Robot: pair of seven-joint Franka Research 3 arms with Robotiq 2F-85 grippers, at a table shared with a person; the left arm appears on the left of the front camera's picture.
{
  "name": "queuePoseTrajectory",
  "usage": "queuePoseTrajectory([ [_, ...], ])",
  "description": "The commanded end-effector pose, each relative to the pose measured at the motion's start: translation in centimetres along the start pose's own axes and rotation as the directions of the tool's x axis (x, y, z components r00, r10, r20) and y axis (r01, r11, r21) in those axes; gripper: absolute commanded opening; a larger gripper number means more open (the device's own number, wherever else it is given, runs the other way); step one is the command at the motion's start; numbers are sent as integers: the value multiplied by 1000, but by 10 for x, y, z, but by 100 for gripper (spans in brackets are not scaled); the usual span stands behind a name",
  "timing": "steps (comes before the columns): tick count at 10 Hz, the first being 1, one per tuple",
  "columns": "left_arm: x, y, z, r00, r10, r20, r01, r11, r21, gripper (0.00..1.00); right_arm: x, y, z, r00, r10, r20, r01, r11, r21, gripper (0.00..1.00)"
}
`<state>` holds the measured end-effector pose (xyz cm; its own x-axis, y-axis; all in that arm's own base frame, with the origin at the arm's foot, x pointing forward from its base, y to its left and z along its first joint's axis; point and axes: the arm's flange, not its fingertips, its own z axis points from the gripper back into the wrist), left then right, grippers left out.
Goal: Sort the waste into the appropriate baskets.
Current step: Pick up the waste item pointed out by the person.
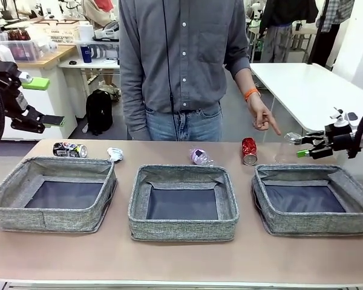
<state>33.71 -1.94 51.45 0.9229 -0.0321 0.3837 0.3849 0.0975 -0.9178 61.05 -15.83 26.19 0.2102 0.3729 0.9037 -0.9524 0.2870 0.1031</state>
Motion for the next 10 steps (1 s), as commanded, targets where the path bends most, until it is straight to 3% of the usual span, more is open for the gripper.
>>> queuePoseTrajectory([
  [1, 1, -2, -2, 1000, -22, 7, 22, 1000, -16, 100, 8, -8, -11, 1000, -19, 0, 19, 1000, 18, 100],
  [10, 1, -2, -2, 1000, -22, 7, 22, 1000, -16, 100, 4, -7, -48, 996, -55, 75, 55, 998, 13, 100],
])
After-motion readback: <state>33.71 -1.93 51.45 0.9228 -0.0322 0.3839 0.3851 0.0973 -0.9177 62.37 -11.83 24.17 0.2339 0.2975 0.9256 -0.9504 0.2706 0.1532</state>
